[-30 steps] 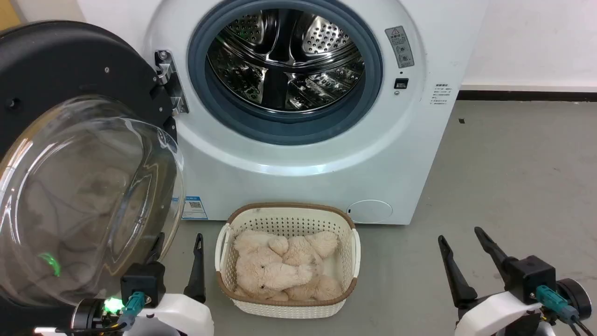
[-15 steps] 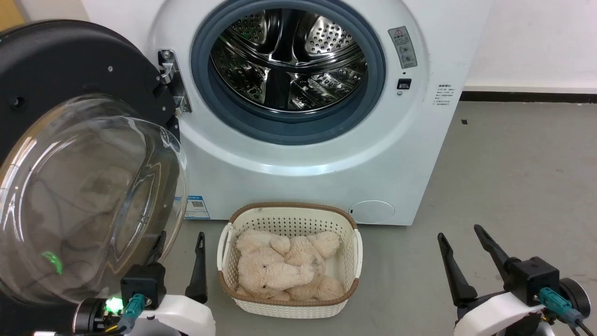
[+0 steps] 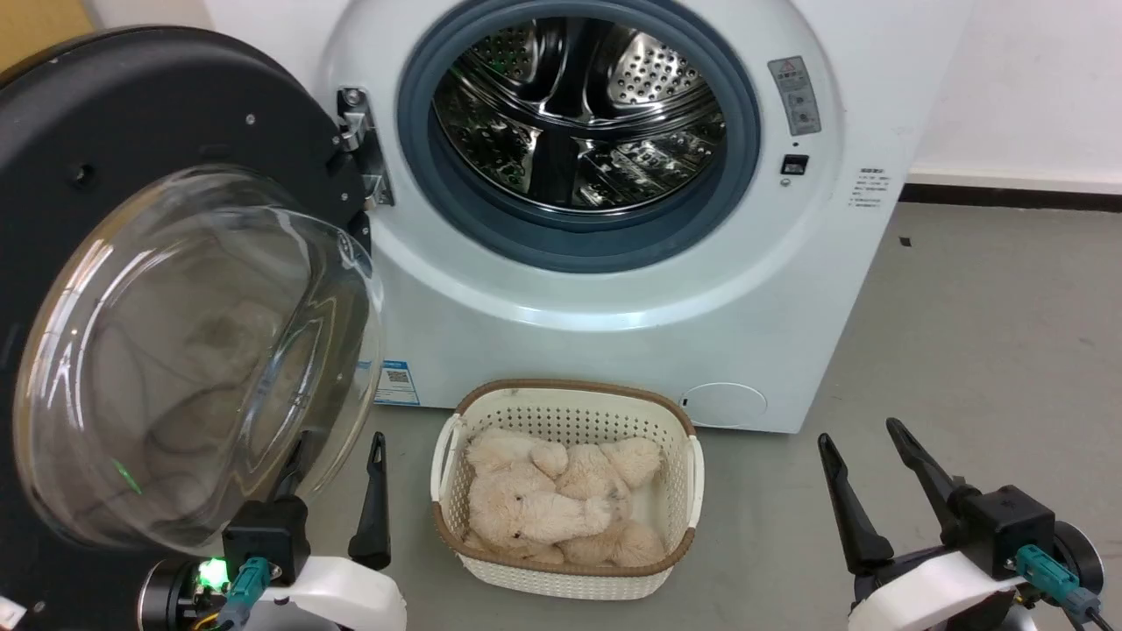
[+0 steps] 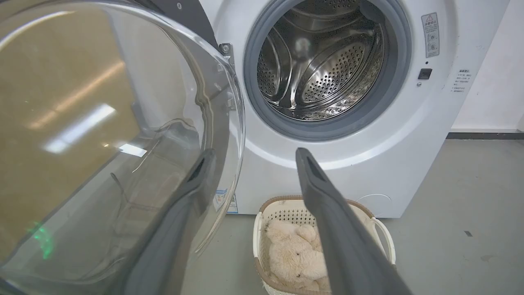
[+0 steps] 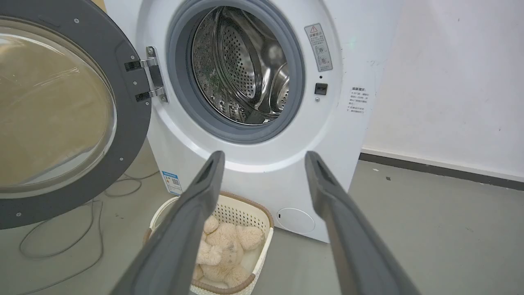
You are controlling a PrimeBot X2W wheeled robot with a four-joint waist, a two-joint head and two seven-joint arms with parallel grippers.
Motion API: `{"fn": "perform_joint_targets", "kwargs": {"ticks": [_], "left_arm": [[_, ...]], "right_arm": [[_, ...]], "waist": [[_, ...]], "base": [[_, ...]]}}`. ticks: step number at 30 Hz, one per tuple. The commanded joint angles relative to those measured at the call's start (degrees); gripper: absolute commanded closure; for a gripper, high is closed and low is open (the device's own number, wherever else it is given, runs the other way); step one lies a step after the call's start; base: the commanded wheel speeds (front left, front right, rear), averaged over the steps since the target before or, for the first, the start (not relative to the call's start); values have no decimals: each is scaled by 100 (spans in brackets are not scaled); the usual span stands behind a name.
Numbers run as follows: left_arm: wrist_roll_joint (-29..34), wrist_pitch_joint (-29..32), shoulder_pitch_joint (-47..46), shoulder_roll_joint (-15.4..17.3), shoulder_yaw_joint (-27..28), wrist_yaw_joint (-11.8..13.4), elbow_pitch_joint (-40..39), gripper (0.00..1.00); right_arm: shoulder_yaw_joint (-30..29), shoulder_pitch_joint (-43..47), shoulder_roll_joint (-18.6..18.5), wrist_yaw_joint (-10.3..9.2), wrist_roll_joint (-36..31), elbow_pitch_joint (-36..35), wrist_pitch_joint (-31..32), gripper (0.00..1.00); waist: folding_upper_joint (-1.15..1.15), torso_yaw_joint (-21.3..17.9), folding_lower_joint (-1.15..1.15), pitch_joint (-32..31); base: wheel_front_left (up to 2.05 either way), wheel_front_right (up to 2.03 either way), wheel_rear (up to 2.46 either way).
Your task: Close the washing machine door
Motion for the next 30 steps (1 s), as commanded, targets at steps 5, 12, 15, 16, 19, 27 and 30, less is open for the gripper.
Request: {"fn": "perform_joint_targets", "kwargs": {"ticks": [5, 12, 15, 16, 19, 27, 30], "left_arm": [[-28, -98, 47, 0, -8, 23, 9, 0], [-47, -182, 67, 0, -16, 25, 9, 0], [-56, -218, 79, -1, -16, 25, 9, 0], [-59, -230, 82, -1, -18, 28, 8, 0], [-67, -266, 91, -1, -20, 27, 9, 0], [-90, -362, 122, -1, -23, 35, 8, 0], [-100, -398, 131, -1, -18, 34, 11, 0]], "right_arm": [[44, 58, 5, 1, 65, -44, -98, 0], [94, 78, 6, 1, 129, -42, -182, 0], [122, 87, 6, 1, 156, -38, -218, 0], [130, 89, 6, 1, 165, -38, -230, 0], [152, 99, 7, 2, 194, -36, -266, 0], [203, 111, 8, 2, 274, -41, -361, 0], [220, 121, 8, 2, 307, -46, -396, 0]], "waist": [[0, 130, 0, -13], [0, 337, 0, -34], [0, 433, 0, -43], [0, 468, 0, -47], [0, 572, 0, -58], [0, 856, 0, -77], [0, 969, 0, -86]], "base": [[0, 0, 0], [0, 0, 0], [0, 0, 0], [0, 0, 0], [0, 0, 0], [0, 0, 0], [0, 0, 0]]}}
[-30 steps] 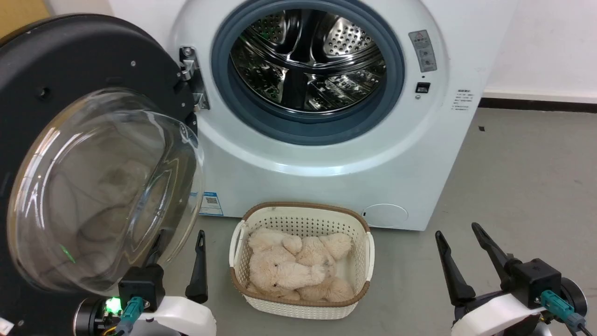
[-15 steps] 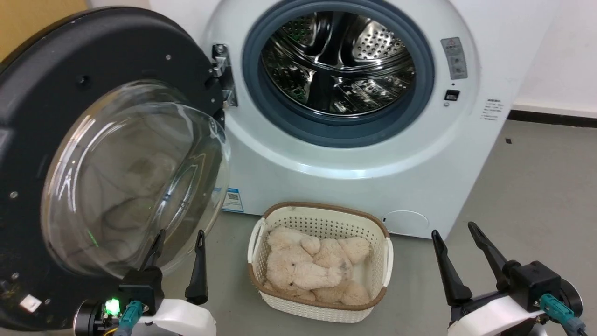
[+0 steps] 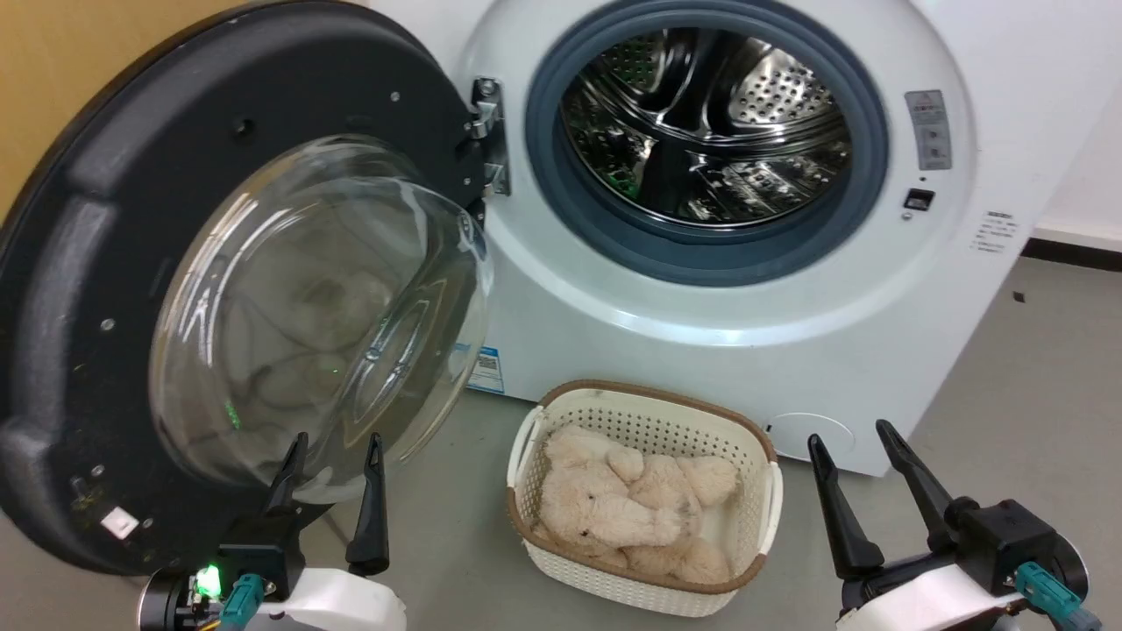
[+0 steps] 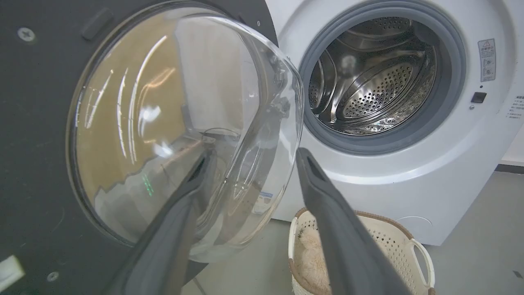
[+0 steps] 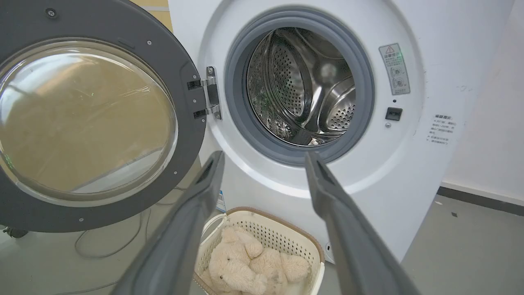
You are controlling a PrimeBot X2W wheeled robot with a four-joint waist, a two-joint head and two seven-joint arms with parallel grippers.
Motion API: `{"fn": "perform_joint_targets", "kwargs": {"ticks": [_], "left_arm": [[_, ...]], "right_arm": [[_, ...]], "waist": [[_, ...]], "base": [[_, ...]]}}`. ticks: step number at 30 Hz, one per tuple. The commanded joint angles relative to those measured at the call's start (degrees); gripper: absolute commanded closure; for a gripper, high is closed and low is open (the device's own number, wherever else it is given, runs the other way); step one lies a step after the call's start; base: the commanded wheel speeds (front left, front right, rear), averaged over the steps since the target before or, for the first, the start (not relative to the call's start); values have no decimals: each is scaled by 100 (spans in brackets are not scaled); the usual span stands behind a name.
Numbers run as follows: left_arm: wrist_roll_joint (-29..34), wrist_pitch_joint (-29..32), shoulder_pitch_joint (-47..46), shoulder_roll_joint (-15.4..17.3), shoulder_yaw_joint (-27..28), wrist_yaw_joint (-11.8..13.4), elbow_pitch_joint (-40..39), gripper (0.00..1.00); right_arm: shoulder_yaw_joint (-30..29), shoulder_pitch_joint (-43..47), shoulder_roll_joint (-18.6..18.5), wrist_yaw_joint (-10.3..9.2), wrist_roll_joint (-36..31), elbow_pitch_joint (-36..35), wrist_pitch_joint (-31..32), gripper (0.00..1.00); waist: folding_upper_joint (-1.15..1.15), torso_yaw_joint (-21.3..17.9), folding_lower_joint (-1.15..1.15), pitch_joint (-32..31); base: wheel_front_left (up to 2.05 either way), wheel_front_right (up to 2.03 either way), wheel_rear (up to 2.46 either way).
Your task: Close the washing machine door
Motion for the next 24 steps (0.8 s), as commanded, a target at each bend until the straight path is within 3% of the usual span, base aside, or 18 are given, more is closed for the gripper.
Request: {"fn": "perform_joint_targets", "kwargs": {"ticks": [1, 24], "left_arm": [[-17, -57, 59, -1, -3, 7, 10, 0], [-138, -332, 148, -2, 44, 109, -76, 0]], "right_arm": [[22, 49, 8, 2, 75, -27, -55, 0], [332, -23, 11, 2, 291, 31, -329, 0]], "waist": [[0, 67, 0, -8], [0, 815, 0, -8]], "base": [[0, 0, 0], [0, 0, 0]]}}
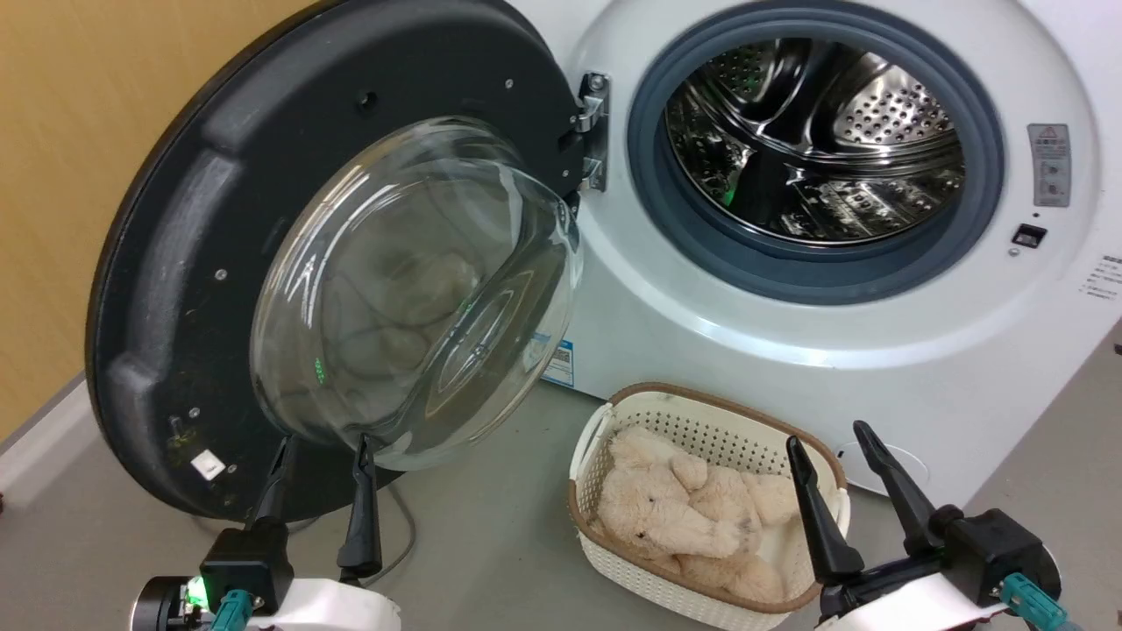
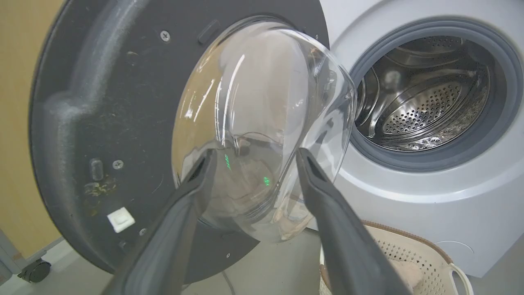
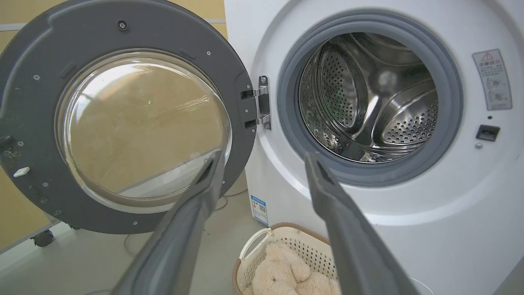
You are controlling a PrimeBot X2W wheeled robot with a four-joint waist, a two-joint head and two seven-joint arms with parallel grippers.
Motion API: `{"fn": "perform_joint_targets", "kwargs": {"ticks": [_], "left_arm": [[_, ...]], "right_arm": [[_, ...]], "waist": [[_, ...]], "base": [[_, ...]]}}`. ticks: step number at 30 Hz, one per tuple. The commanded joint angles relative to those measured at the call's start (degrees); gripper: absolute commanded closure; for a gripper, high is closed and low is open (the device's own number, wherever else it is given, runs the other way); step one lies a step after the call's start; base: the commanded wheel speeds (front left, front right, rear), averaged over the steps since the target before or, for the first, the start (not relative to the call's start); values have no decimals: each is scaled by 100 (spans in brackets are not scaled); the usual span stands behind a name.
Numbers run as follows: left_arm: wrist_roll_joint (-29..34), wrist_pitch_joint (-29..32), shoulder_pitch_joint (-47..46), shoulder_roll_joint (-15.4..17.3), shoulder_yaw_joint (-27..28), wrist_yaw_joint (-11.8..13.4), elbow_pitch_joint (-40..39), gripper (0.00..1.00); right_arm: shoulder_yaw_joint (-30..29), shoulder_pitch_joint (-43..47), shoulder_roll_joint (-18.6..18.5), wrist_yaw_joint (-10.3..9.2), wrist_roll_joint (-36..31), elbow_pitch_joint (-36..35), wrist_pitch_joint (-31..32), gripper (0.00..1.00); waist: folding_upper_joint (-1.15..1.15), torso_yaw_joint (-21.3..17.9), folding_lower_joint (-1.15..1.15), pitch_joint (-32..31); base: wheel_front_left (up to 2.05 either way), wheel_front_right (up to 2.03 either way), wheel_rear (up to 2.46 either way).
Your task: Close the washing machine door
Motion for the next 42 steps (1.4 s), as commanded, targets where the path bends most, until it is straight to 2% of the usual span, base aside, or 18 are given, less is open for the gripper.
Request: {"fn": "perform_joint_targets", "kwargs": {"ticks": [1, 36, 42], "left_arm": [[-32, -71, 75, -2, 28, 37, -45, 0], [-235, -478, 269, -3, 127, 215, -239, 0], [-229, -478, 269, -3, 125, 206, -238, 0]], "right_arm": [[56, -55, 11, 2, 62, 24, -67, 0], [516, -290, 15, 3, 362, 238, -472, 0], [512, -274, 15, 3, 361, 241, -472, 0]], "waist": [[0, 74, 0, 12], [0, 925, 0, 67], [0, 924, 0, 66]], "base": [[0, 0, 0], [0, 0, 0], [0, 0, 0]]}}
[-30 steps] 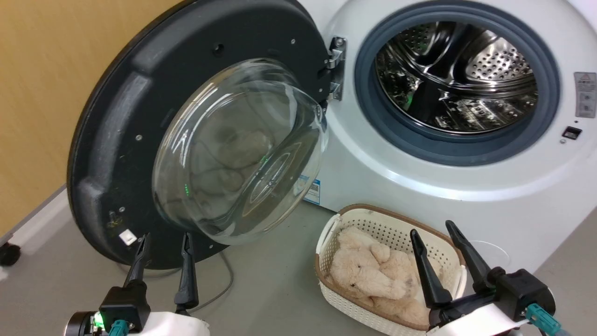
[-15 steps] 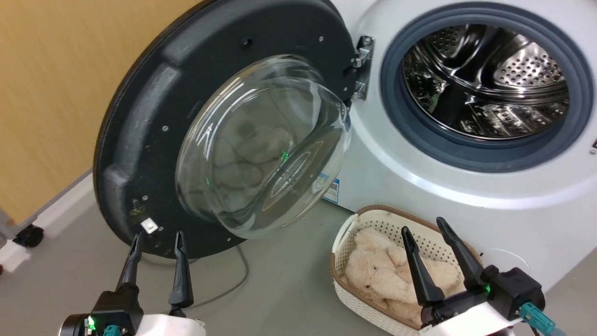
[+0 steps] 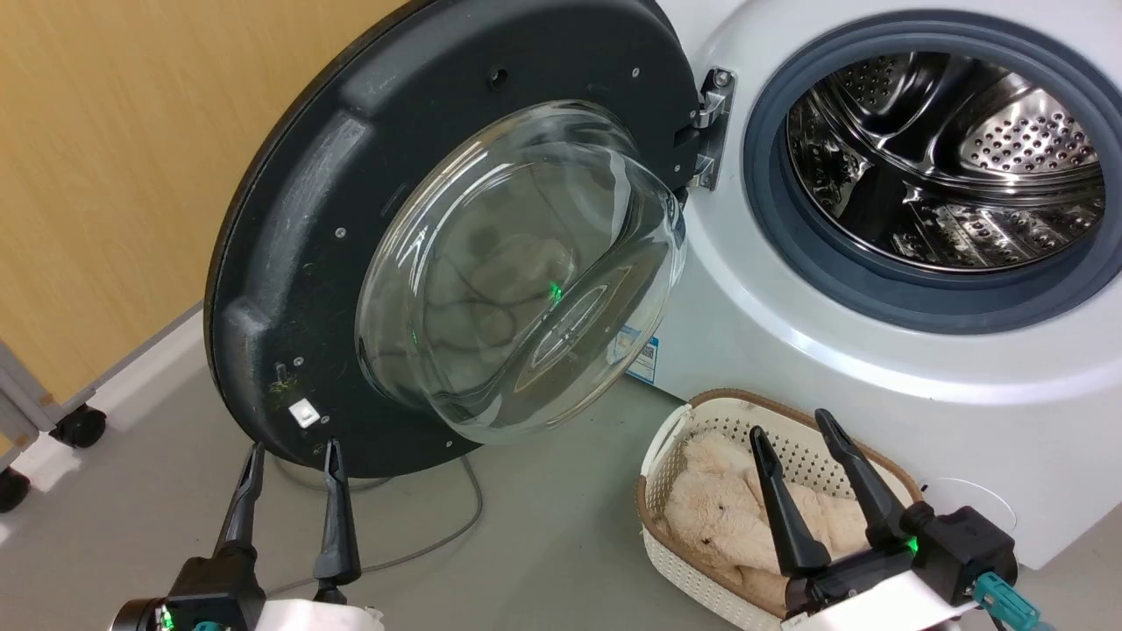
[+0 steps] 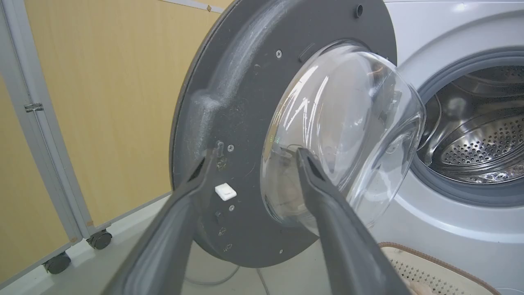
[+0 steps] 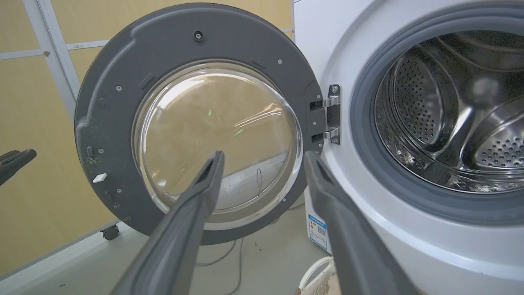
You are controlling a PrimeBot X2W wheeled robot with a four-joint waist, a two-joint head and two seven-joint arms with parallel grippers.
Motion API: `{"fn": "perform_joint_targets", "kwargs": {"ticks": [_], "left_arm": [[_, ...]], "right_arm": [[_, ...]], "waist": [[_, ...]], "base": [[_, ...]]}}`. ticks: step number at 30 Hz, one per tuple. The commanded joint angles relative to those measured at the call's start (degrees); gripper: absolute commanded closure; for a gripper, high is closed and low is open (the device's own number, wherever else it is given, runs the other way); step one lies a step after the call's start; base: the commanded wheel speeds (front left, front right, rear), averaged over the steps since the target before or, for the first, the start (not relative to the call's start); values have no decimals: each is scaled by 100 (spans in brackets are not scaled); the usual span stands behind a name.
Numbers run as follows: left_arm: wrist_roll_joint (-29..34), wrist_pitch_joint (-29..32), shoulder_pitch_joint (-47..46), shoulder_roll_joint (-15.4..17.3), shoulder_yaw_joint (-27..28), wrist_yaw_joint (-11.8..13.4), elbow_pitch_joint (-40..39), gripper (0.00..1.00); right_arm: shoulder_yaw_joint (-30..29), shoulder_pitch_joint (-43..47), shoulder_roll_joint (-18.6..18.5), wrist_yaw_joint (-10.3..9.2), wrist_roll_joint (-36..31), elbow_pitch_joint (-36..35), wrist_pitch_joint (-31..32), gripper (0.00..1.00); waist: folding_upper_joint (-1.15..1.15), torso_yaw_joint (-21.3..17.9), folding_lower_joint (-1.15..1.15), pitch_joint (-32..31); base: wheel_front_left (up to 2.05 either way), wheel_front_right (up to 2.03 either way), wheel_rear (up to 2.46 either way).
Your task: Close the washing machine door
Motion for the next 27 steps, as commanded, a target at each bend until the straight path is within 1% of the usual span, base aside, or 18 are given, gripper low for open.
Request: {"fn": "perform_joint_targets", "kwargs": {"ticks": [1, 5, 6, 7, 8, 13, 16, 19, 22, 25, 27], "left_arm": [[-16, -32, 39, -2, 4, 19, -16, 0], [-18, -32, 36, -2, 7, 17, -6, 0], [-61, -32, 26, -2, 18, 19, -25, 6], [-106, -32, 19, -2, 33, 25, -39, 67], [-207, -32, 9, -2, 35, -11, -65, 100], [-197, -32, -116, 21, 307, -117, -321, 100], [-245, -32, -313, 182, 581, -274, -482, 100], [-299, -32, -617, 482, 887, -454, -511, 100], [-535, -32, -1020, 841, 1273, -628, -295, 100], [-745, 47, -1452, 1334, 1552, -779, 199, 100], [-1118, 196, -1813, 1540, 1740, -872, 667, 100]], "right_arm": [[0, -46, 10, 5, 26, 8, -25, 0], [-5, -41, 10, 5, 35, -4, -25, 0], [-4, -39, 10, 5, 35, -5, -25, 0], [-3, -37, 10, 5, 36, -5, -25, 0], [-3, -35, 10, 5, 34, -5, -25, 0], [-34, 11, 10, 5, 6, -27, -25, 0], [-105, 67, 10, 5, -35, -74, -25, 0], [-202, 133, 10, 5, -83, -128, -25, 0], [-244, 152, 2, 5, -153, -201, -25, 0], [-241, 99, -54, 5, -207, -232, -25, 0], [-227, 67, -92, 5, -217, -236, -25, 0]], "waist": [[0, -2, 0, -1], [0, -3, 0, -3], [0, -2, 0, -3], [0, -2, 0, -3], [0, -2, 0, -3], [0, 4, 0, 11], [0, 1, 0, 90], [0, -2, 0, 178], [0, -77, 0, 344], [0, -188, 0, 531], [0, -255, 0, 619]], "base": [[0, 0, 0], [0, 0, 0], [0, 0, 0], [0, 0, 0], [0, 0, 0], [0, 0, 0], [0, 0, 0], [0, 0, 0], [0, 0, 0], [0, 0, 0], [0, 0, 0]]}}
